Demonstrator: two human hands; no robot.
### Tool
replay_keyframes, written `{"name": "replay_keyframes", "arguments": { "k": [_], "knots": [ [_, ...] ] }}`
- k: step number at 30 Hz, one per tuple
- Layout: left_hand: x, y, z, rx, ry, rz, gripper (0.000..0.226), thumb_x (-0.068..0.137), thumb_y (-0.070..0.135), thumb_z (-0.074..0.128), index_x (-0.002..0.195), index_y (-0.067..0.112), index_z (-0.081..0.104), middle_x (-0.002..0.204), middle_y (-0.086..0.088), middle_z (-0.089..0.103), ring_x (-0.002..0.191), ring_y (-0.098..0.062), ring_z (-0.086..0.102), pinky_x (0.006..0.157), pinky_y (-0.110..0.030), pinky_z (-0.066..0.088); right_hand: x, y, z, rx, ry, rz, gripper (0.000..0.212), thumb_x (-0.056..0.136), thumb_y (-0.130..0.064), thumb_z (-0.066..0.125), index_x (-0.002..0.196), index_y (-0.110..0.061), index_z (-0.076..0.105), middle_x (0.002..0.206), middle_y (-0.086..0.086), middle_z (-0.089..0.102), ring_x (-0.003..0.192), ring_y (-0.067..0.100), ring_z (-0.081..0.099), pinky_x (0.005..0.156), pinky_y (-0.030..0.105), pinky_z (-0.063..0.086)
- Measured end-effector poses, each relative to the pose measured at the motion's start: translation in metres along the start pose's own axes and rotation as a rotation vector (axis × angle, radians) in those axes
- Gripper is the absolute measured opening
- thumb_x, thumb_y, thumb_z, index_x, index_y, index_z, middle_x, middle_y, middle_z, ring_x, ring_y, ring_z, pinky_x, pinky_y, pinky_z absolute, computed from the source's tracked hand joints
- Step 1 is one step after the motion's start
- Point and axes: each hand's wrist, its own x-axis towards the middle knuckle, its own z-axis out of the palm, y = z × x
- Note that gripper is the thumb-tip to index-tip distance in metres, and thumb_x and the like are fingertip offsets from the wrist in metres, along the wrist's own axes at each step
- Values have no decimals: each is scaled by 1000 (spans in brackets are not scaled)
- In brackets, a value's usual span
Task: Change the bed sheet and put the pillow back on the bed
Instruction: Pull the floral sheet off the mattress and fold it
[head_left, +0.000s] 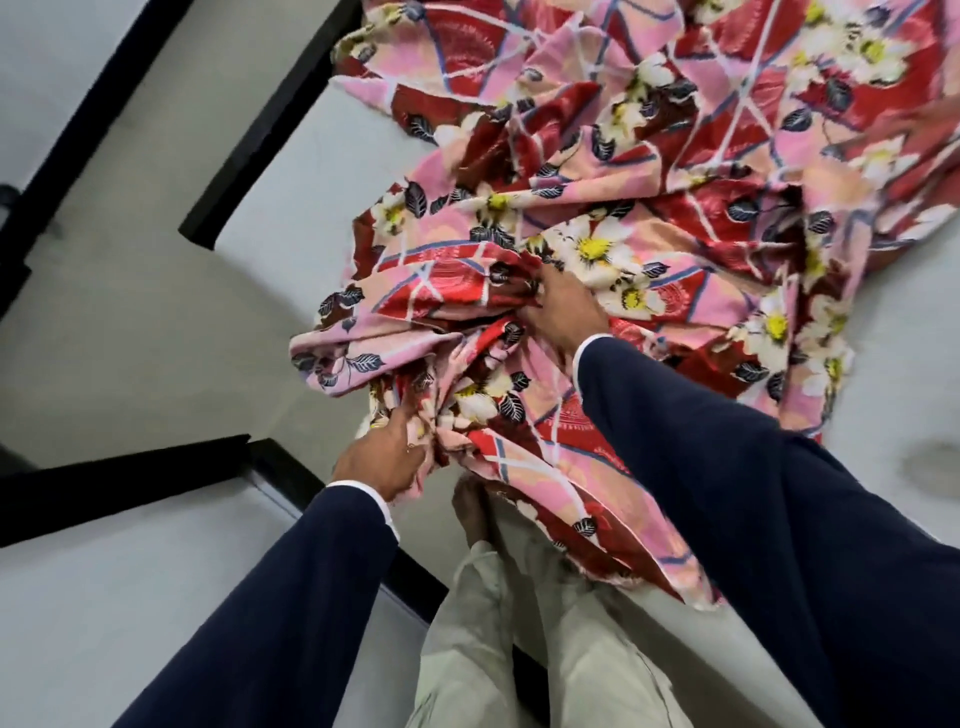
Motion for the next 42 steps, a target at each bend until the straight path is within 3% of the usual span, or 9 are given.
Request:
{"name": "replay_keyframes", "arguments": {
  "k": [4,9,13,17,22,28,32,36,42],
  "knots": [
    [-14,-19,-1,-89,13,1,49,99,36,51,144,22,36,131,-13,64,115,-33,63,93,-39,49,13,8,-31,83,73,69,14,81,-38,73,80,-25,70,83,2,72,77,24,68,76,36,58],
    [-36,-10,-36,-416,19,109,34,99,26,54,133,33,51,93,-2,71,67,-18,69,56,-22,50,-21,-22,-116,294,215,-160,17,93,-23,67,98,-11,77,92,4,75,84,14,66,80,29,51],
    [-48,24,-77,-502,38,356,38,100,29,57,138,29,51,129,1,63,102,-18,66,90,-30,52,-56,-63,-182,501,218,-276,18,98,-26,61,83,-17,66,77,-1,63,69,9,57,67,32,48],
    [-69,75,-120,-578,8,477,52,96,31,65,144,20,46,133,0,59,105,-17,63,84,-19,53,-115,-115,-250,520,201,-432,20,101,-17,56,82,-18,59,69,-8,55,63,4,50,59,19,43],
    [-77,98,-154,-704,73,394,71,88,46,71,143,11,43,137,-9,58,124,-28,57,105,-35,44,-186,-164,-329,583,265,-536,19,99,-16,58,80,-17,58,68,-6,53,60,3,46,57,17,37],
    [-108,118,-178,-929,2,537,60,83,64,65,123,20,61,120,-6,66,99,-21,60,75,-27,47,-248,-191,-380,836,182,-580,14,98,-19,59,86,-12,61,80,5,58,71,14,54,65,25,43],
    [-145,151,-185,-972,-93,655,23,102,43,49,114,24,54,111,7,56,104,-12,54,84,-22,42,-286,-200,-399,856,125,-608,14,99,-18,58,90,-7,60,87,9,61,77,18,59,73,28,46],
    [-160,166,-201,-1142,-70,595,29,99,44,58,100,17,69,80,3,66,76,-13,60,59,-17,46,-325,-200,-421,897,103,-589,17,101,-17,56,87,-11,63,88,6,67,78,17,64,72,26,52],
    [-196,184,-265,-1348,52,696,26,93,26,69,95,0,69,81,-17,69,69,-29,64,62,-33,52,-349,-157,-463,695,522,-326,18,99,-24,60,83,-17,63,81,0,63,73,11,58,69,24,48]
  ]
}}
